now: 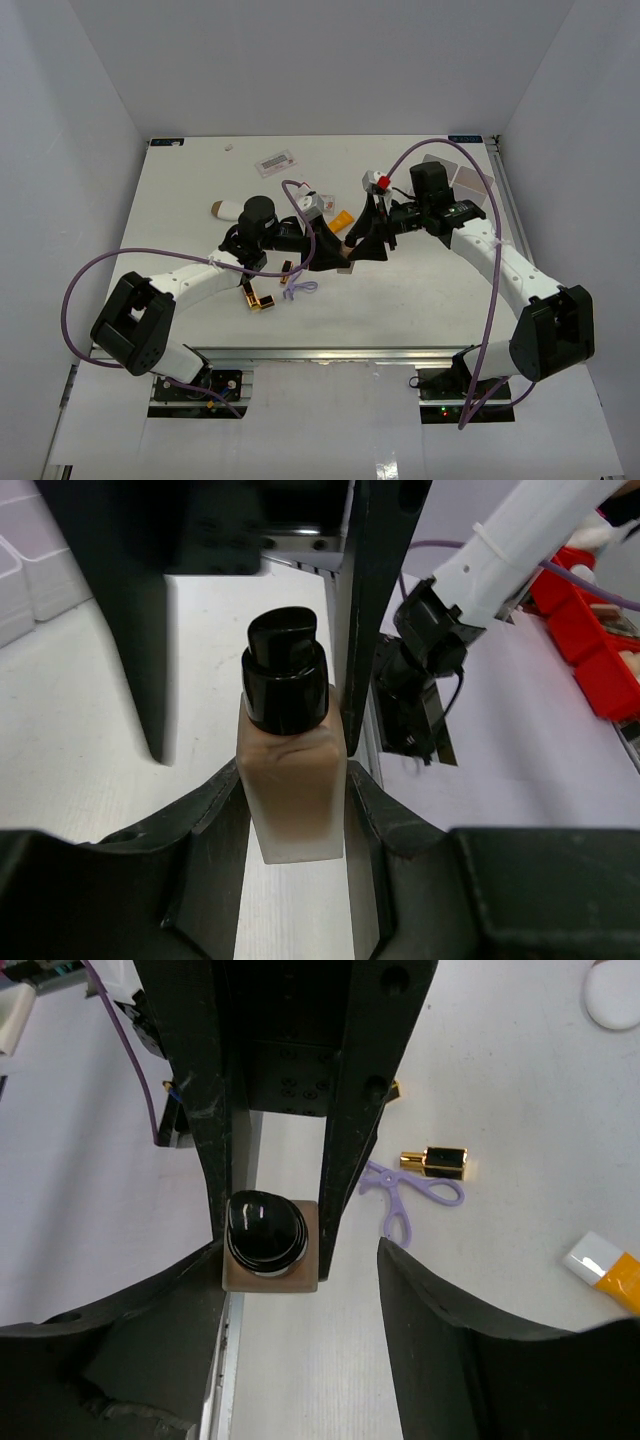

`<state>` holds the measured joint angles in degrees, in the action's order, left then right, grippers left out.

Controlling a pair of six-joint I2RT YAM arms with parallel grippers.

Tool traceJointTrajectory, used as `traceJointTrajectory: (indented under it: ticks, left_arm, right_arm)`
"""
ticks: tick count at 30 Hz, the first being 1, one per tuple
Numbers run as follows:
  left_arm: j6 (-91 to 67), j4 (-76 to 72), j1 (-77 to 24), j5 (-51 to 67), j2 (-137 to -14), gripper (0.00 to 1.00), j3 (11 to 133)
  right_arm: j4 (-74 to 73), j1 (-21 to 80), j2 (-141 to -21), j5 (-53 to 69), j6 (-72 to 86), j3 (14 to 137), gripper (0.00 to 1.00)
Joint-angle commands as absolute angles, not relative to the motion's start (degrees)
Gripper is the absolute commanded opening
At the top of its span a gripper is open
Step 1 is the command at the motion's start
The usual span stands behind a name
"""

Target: Organize the makeup

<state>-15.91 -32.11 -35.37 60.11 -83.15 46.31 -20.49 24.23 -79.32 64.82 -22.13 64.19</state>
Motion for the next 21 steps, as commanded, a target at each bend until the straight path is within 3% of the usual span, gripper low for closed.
traceJointTrajectory:
  ticks: [1,9,11,14,19,21]
  left_arm:
    - [-14.71,-33.52,-35.68,60.94,-81.9,0.0,46.85]
    - [-14.85,-32.61,-35.68,60.55,-82.71,0.0,47.29]
    - [-14.85,-32.44,-35.68,60.39,-82.79,0.06,47.37]
    - [-15.06,-31.88,-35.68,59.42,-82.69,0.21,47.29]
    - [-15.49,-31.51,-35.68,57.88,-82.02,0.57,47.01]
    - [-15.2,-30.7,-35.74,57.6,-81.71,0.64,47.08]
  right_arm:
    - [-21.18,24.43,-78.05,63.39,-23.96,66.52,0.6]
    - [-22.42,24.52,-77.96,64.86,-25.32,67.59,0.2]
    - [-22.82,24.44,-77.71,65.19,-25.81,67.84,0.09]
    - [-23.89,24.43,-77.41,65.95,-26.99,68.14,0.08]
    - [-24.84,24.43,-76.92,66.06,-28.42,68.21,0.08]
    - [-24.99,24.43,-76.84,65.62,-28.54,68.18,0.08]
